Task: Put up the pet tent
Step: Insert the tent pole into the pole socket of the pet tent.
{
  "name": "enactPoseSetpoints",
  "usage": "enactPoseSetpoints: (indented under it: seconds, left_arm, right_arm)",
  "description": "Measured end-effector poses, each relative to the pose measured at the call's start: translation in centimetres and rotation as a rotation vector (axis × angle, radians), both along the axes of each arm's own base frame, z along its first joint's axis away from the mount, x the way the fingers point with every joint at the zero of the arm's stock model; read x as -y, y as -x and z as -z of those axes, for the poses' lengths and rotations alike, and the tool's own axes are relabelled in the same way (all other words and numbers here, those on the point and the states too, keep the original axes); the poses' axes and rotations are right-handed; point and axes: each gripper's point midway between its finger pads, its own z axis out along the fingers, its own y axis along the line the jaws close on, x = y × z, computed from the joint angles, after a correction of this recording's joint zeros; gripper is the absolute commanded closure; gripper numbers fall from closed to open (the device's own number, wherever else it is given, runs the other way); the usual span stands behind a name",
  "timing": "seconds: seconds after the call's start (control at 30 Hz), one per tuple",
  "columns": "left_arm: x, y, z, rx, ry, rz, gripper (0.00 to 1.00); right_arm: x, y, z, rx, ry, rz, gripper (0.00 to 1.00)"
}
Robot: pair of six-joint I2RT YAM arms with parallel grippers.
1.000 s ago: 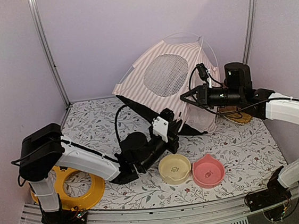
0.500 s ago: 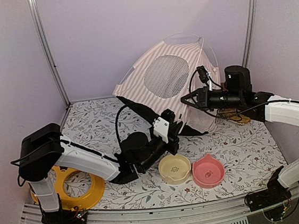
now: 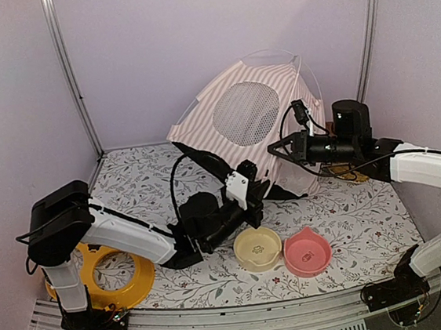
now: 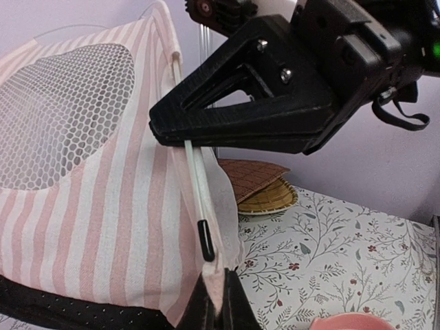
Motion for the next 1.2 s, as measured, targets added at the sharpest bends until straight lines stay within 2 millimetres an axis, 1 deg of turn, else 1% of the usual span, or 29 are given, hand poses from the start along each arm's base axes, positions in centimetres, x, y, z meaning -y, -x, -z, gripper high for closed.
enactPoseSetpoints:
  seconds: [0.57,0.93,1.2]
  left_arm:
    - [0.0,-0.5,0.6,-0.033,-0.004,0.032,1.0]
    - [0.5,-0.6,0.8,-0.043,-0.026,0.059,1.0]
    - [0.4,-1.4,0.9,-0.08,-0.012,0.069,1.0]
  right_arm:
    - [0.2,0.0,0.8,0.004,-0.011,0.005,1.0]
    - [0.3,-0.1,1.2,0.003,-0.021,0.012,1.0]
    - [0.4,-0.3,1.2,0.01,-0.026,0.026,1.0]
